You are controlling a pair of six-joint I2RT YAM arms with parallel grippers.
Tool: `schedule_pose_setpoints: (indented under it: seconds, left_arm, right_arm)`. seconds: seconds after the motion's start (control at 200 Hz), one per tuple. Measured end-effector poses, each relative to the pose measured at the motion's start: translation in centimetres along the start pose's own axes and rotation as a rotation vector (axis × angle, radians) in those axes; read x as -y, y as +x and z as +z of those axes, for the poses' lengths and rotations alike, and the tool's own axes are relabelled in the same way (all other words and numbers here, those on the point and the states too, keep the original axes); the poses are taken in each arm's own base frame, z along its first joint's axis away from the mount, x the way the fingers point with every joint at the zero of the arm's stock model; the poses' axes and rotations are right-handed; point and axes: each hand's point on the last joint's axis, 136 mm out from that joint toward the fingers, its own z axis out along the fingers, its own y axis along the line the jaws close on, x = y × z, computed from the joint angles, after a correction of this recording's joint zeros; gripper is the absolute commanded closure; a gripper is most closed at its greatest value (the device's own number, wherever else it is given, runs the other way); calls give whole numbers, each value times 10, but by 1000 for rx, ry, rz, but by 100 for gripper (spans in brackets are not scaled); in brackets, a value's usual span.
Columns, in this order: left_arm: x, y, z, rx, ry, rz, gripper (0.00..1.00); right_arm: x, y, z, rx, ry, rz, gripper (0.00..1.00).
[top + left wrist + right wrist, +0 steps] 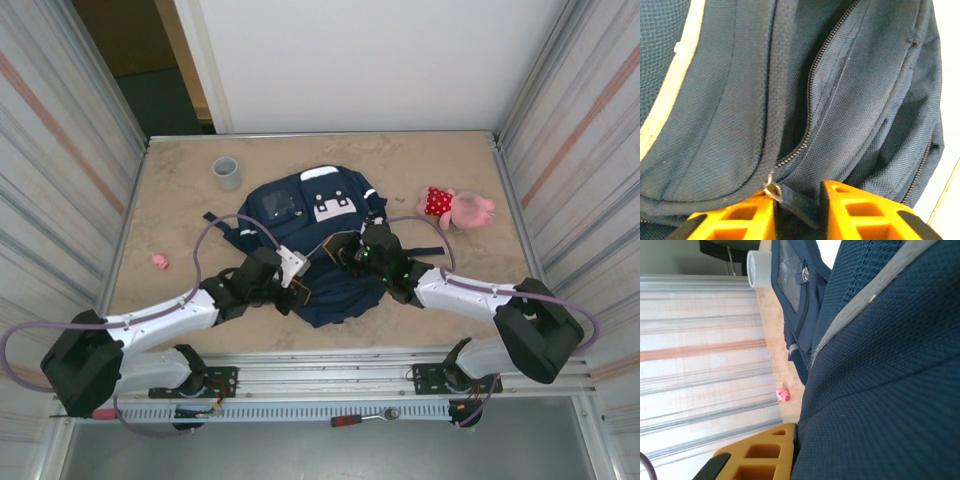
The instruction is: Pack books, pencil case, and school supplies into a backpack
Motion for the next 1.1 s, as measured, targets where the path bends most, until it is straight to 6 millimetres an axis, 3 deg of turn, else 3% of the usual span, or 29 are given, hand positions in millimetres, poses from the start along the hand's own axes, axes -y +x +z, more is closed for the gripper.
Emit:
schedule_pose_setpoints:
  seconds: [0.125,0.251,0.371,0.491,0.676,0.912,1.097]
  left_arm:
    - [6,-3,-7,9,11,74,50]
    - [15,-21,-30,82,28,226,38]
    - [29,-42,-58,176,47,424,32]
    - [29,-45,-70,194,40,582,30]
    - [4,-32,-59,106,-12,761,28]
    - [-4,-30,-27,54,-2,915,28]
    - [-5,-39,-6,76,7,954,48]
  right_arm:
    - [3,-4,-6,-44,47,-43,100]
    - [4,-11,-18,-107,93,-99,100]
    - [8,-18,-29,-177,122,-140,100]
    - [7,-23,-38,-233,136,-161,100]
    - [-8,-24,-47,-306,120,-206,100]
    - [-11,-24,-52,-359,122,-219,100]
    - [-9,-24,-53,-370,123,-215,100]
